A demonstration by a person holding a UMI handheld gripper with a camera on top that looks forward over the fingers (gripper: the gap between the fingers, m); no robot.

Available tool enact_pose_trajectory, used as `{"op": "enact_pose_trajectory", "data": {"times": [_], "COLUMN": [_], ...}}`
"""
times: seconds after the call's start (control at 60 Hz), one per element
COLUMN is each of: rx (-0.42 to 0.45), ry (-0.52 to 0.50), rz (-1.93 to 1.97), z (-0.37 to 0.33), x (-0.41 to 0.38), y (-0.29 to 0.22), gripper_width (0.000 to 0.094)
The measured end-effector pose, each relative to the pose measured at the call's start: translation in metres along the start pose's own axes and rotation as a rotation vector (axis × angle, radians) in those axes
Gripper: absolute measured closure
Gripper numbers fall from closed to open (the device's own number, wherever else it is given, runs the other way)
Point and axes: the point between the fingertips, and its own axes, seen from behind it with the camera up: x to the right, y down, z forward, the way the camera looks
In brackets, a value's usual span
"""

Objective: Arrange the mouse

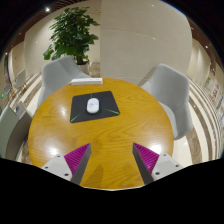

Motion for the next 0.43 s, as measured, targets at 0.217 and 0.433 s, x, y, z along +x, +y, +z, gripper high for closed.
{"op": "enact_pose_trajectory", "data": {"times": [0.217, 0.433], "rx": [0.023, 0.018], "ry": [0.012, 0.019], "rz": [0.003, 0.004], "z": [-0.031, -0.047], "x": [0.027, 0.049], "y": [0.034, 0.058], "gripper_width": [0.0072, 0.0072]}}
